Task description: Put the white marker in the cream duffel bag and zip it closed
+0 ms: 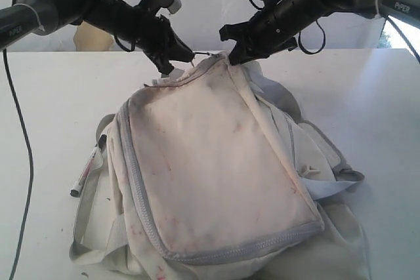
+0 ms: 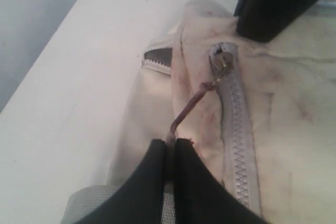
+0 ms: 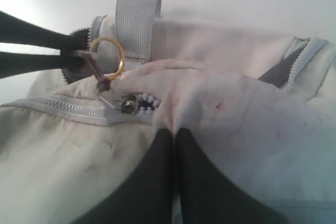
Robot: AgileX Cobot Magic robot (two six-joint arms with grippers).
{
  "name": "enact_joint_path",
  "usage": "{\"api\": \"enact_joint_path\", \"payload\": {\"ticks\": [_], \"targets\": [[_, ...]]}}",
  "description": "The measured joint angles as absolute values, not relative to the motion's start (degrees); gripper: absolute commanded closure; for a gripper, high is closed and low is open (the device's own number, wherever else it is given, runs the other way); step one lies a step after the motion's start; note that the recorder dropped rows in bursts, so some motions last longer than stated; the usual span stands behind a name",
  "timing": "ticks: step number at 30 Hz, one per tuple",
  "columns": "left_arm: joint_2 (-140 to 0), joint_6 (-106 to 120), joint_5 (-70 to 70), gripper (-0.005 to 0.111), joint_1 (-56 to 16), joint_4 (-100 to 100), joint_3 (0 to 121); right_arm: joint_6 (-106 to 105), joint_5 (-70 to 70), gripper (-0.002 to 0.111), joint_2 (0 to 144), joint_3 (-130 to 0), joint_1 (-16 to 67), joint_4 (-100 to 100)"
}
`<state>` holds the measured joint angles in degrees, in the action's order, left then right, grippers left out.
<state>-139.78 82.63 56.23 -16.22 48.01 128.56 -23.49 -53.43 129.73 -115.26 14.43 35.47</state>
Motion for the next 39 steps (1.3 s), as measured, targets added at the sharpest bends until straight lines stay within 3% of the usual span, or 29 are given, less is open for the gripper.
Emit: {"api": "enact_joint_path", "payload": {"ticks": [10, 24, 39], "targets": [[-136.73, 76.55, 60.93, 0.107, -16.22, 39.87, 128.45, -22.02, -50.6, 0.108, 129.73, -115.26, 14.32, 34.36], [-133.99, 57.69, 67.8, 0.107, -13.21, 34.24, 128.45, -18.86, -49.66, 0.108, 129.73, -115.26, 5.83, 34.25], [-132.06, 36.76, 69.48, 0.107, -13.13, 29.08, 128.45, -18.04, -48.3, 0.108, 129.73, -115.26, 3.27, 33.91]]}}
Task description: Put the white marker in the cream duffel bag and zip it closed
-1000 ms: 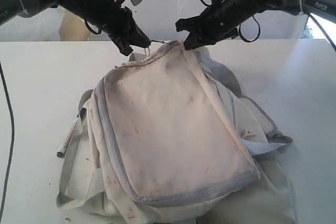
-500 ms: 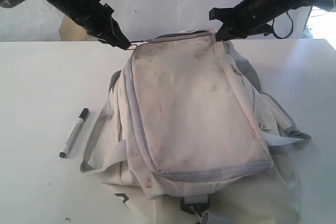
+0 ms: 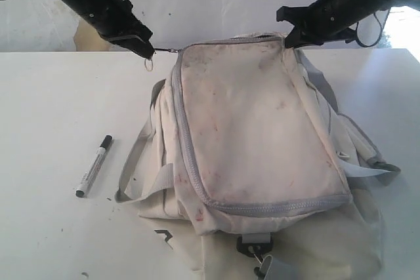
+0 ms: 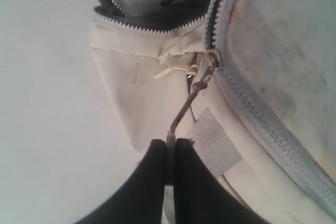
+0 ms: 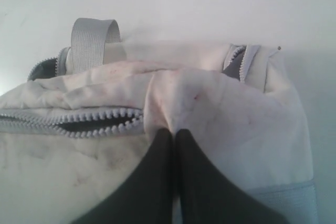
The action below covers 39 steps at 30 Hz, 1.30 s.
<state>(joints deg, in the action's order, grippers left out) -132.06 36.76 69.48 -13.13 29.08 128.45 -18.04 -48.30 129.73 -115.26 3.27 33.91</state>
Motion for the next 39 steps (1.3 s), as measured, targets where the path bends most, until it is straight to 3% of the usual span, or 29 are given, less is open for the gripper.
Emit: {"api": "enact_joint_path", "payload": {"ticks": [34, 37, 39], "targets": [[-132.06, 28.42, 69.37, 0.107, -12.97, 48.35, 118.09, -11.43, -39.83, 0.108, 132.65, -115.26, 1.99, 33.6], [-132.06, 29.34, 69.37, 0.107, -13.0, 48.35, 118.09, -11.43, -40.07, 0.101, 132.65, -115.26, 1.75, 33.93], [-132.06, 29.81, 69.37, 0.107, -13.0, 48.35, 118.09, -11.57, -40.31, 0.089, 132.65, -115.26, 1.75, 34.49]]}}
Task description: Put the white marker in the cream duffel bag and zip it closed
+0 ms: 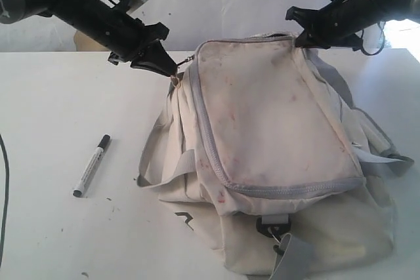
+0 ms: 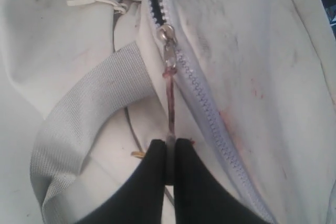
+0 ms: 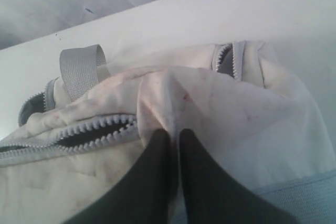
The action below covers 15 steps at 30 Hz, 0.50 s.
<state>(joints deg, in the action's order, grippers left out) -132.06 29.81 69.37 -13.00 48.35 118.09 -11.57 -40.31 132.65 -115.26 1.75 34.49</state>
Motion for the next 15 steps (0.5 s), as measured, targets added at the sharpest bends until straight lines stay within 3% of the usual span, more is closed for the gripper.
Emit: {"api": "enact_joint_path", "payload": {"ticks": [3, 6, 15], "targets": [[-132.06, 30.49, 69.37, 0.107, -13.0, 48.16, 118.09, -12.04, -40.93, 0.068, 132.65, -115.26, 1.63, 35.92], [-132.06, 31.26, 69.48, 0.107, -13.0, 48.16, 118.09, -12.02, -41.54, 0.058, 132.65, -115.26, 1.63, 37.06], [-132.06, 34.28, 69.48, 0.107, -13.0, 48.13, 118.0, -12.27, -42.98, 0.064, 129.12, -115.26, 2.09, 37.3]]}}
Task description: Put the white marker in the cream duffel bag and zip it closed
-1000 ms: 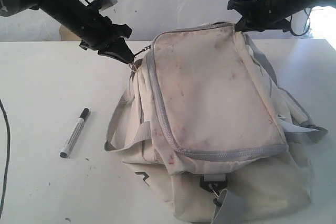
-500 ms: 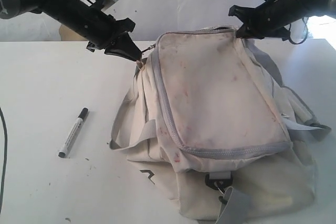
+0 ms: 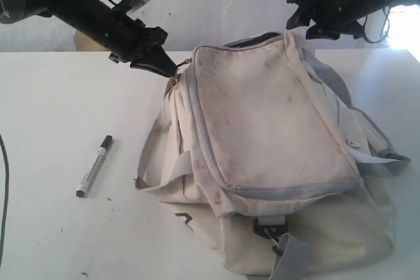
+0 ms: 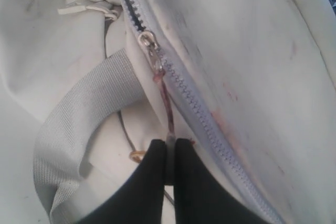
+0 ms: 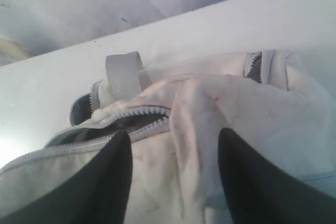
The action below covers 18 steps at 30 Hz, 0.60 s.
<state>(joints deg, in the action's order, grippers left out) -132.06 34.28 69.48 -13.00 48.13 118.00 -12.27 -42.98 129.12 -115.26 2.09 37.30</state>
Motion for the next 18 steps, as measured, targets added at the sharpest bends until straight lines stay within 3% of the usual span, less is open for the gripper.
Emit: {"api": "enact_joint_path", "payload": {"ticks": [18], "targets": [[-132.06, 35.96, 69.48, 0.107, -12.86, 48.24, 118.0, -14.6, -42.8, 0.065, 128.08, -115.26, 15.99, 42.79]]}}
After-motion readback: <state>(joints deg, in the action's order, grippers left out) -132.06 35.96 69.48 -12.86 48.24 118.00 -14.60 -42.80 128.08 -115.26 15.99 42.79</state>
